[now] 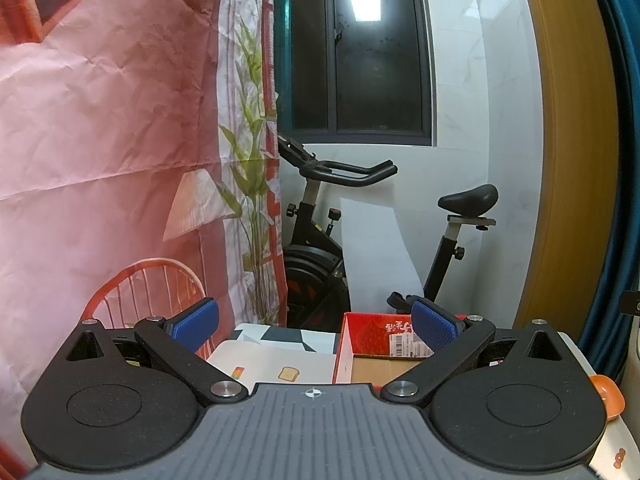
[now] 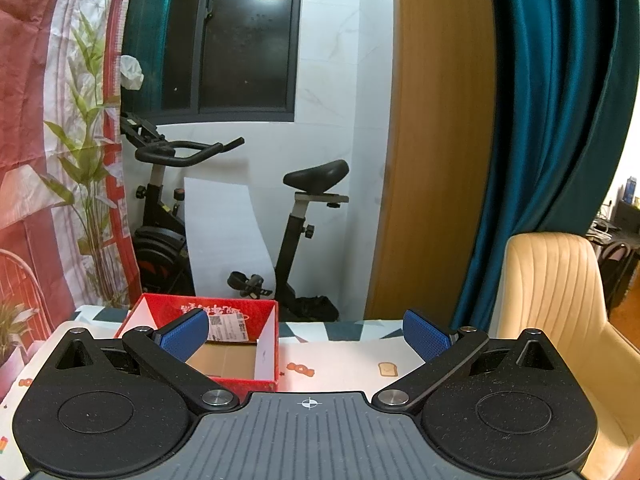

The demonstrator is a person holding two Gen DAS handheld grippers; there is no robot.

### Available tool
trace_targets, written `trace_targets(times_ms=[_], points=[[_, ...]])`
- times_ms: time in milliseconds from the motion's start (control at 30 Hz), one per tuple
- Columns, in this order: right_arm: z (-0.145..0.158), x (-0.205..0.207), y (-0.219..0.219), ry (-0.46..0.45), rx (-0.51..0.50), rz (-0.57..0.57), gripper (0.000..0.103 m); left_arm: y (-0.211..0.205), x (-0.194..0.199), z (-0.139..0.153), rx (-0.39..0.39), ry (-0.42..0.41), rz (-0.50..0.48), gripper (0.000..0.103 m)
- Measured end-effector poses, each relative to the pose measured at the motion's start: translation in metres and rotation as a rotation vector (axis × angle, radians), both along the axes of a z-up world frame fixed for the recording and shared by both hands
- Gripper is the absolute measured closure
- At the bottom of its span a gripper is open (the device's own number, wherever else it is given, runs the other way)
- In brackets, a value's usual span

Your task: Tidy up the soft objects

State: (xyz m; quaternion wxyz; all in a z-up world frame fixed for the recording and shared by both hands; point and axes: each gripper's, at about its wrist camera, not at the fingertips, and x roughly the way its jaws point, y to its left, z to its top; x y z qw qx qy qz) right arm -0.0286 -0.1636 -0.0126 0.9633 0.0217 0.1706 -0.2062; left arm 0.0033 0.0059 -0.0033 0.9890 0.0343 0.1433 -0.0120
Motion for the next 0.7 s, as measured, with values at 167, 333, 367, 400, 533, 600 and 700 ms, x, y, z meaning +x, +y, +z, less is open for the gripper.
trace_targets(times_ms=[167,333,367,400,533,600,700], points=[[0.0001,0.0000,0.0006,0.000,0.000,0.000,0.000,-0.0003,0.0004,0.0004,-0.001,0.001,0.000,0.000],[0.0002,-0.0004,0.0001,0.000,0.000,-0.001,0.000,-0.0006,0.0003,0.0003,0.000,0.001,0.000,0.000],[0.0004,-0.0001,0.0008,0.000,-0.001,-0.001,0.000,-0.0007,0.0003,0.0003,0.000,0.000,0.000,0.000],[0.0004,-0.0004,0.0001,0.001,-0.001,-0.001,0.000,-0.0006,0.0000,0.0004,0.000,-0.001,0.000,0.000],[0.0001,-0.0005,0.0009,-0.001,-0.001,-0.002,0.000,-0.0013,-0.0006,0.0004,0.000,-0.001,-0.001,0.000],[0.0000,-0.0006,0.0004,-0.001,0.001,-0.001,0.000,-0.0016,-0.0007,0.0003,0.000,-0.002,0.000,0.000],[0.0001,-0.0007,0.0010,-0.002,0.001,-0.002,0.000,-0.0017,-0.0007,0.0000,0.000,-0.001,-0.002,0.000]])
